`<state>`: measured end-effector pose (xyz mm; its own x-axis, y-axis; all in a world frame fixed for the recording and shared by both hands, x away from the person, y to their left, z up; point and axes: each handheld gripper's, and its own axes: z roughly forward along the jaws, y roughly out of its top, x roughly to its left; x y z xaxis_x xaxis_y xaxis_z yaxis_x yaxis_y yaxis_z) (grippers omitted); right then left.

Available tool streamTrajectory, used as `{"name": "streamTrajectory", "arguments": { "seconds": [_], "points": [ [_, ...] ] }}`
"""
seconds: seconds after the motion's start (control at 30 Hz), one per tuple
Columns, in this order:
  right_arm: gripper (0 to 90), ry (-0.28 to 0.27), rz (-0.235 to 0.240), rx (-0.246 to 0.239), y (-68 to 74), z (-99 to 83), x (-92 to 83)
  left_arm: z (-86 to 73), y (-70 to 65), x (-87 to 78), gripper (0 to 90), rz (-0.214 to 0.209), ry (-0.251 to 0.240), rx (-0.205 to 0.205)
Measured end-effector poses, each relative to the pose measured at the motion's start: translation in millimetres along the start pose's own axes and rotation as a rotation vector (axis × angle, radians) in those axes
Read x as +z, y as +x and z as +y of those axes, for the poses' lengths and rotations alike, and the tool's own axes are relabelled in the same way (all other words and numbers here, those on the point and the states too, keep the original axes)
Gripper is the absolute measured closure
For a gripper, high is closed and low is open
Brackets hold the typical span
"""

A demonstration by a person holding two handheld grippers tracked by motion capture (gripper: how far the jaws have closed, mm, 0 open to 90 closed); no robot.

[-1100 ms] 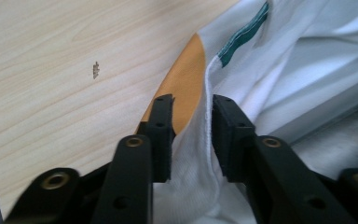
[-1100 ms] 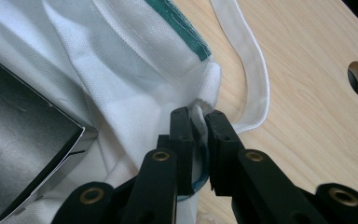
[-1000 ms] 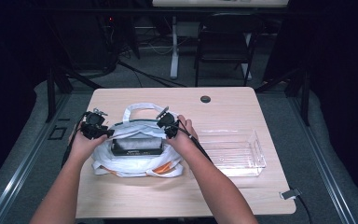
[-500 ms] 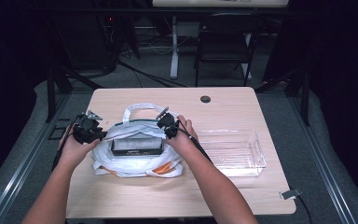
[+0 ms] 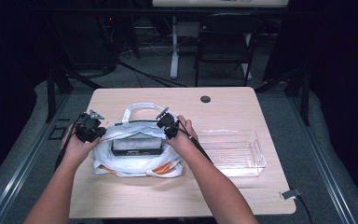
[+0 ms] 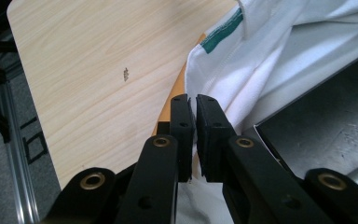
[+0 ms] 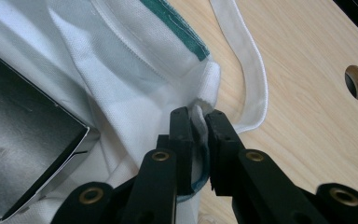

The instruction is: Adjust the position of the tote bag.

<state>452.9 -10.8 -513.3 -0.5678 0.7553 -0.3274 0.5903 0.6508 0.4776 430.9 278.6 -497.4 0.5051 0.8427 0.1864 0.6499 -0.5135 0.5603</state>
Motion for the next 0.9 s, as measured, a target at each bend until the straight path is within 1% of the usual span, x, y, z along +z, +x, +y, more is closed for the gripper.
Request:
{"name": "streamTrajectory", "arguments": {
  "seconds": [0.03, 0.07, 0.1, 0.17, 0.2, 0.23, 0.27, 0.3, 0.37, 0.43, 0.47, 0.5, 0.57, 0.6, 0.63, 0.77, 0.83, 0.87, 0.9],
  "points": [
    [82.2, -0.010, 0.001, 0.008, 0.6, -0.3, 0.6, 0.0, 0.4, 1.3, 86.3, 0.005, -0.005, -0.004],
    [82.2, -0.009, 0.001, 0.007, 0.6, -0.3, 0.5, 0.4, 1.6, 2.4, 86.6, -0.002, -0.002, -0.006],
    [82.2, -0.010, -0.001, 0.007, 0.8, -0.4, 0.8, 0.3, 2.2, 3.9, 86.9, 0.003, -0.006, -0.009],
    [82.1, -0.017, 0.000, 0.013, 1.4, -0.4, 1.4, 0.7, 3.9, 5.6, 87.4, -0.002, 0.000, -0.020],
    [82.1, -0.017, 0.000, 0.014, 1.6, -0.4, 1.3, 0.7, 4.3, 6.6, 87.6, -0.003, -0.005, -0.025],
    [82.1, -0.022, 0.001, 0.018, 2.1, -0.4, 1.5, 1.3, 5.0, 6.9, 87.8, -0.011, 0.005, -0.026],
    [82.1, -0.013, 0.001, 0.008, 1.7, -0.1, 0.6, 1.5, 5.0, 8.2, 87.8, -0.010, 0.003, -0.027],
    [82.0, -0.029, 0.001, 0.023, 2.8, -0.6, 1.3, 1.8, 5.0, 9.1, 87.9, -0.010, 0.006, -0.028],
    [81.7, -0.026, 0.002, 0.016, 2.2, -0.3, -0.3, 2.2, 4.8, 10.9, 88.0, -0.013, 0.008, -0.029],
    [80.7, -0.043, 0.009, 0.022, 1.8, -0.5, -2.2, 2.4, 4.7, 12.0, 88.0, -0.015, 0.012, -0.029],
    [80.3, -0.041, 0.013, 0.012, 0.5, -0.4, -4.8, 2.4, 4.5, 12.6, 88.0, -0.015, 0.013, -0.030],
    [79.3, -0.059, 0.016, 0.022, 0.5, -0.8, -6.4, 2.4, 4.6, 13.0, 88.0, -0.018, 0.015, -0.032],
    [76.1, -0.076, 0.035, 0.027, -0.9, -0.8, -11.8, 2.5, 4.6, 13.3, 88.0, -0.015, 0.016, -0.031],
    [74.9, -0.092, 0.042, 0.039, -0.5, -0.9, -14.2, 2.5, 4.5, 13.3, 88.0, -0.013, 0.018, -0.032],
    [73.7, -0.094, 0.048, 0.030, -1.3, -0.8, -17.5, 2.5, 4.5, 13.3, 88.0, -0.013, 0.018, -0.033],
    [68.7, -0.135, 0.063, 0.035, -0.8, -2.1, -28.2, 2.2, 5.0, 13.4, 88.0, -0.020, 0.016, -0.043],
    [65.8, -0.151, 0.073, 0.033, -0.9, -2.7, -34.0, 2.2, 5.3, 13.2, 88.0, -0.020, 0.015, -0.048],
    [64.5, -0.150, 0.080, 0.025, -1.4, -3.0, -37.2, 2.2, 5.3, 13.0, 88.0, -0.019, 0.017, -0.049],
    [63.9, -0.169, 0.085, 0.034, -0.8, -4.2, -39.1, 2.2, 5.4, 12.8, 88.0, -0.019, 0.017, -0.050]
  ]
}}
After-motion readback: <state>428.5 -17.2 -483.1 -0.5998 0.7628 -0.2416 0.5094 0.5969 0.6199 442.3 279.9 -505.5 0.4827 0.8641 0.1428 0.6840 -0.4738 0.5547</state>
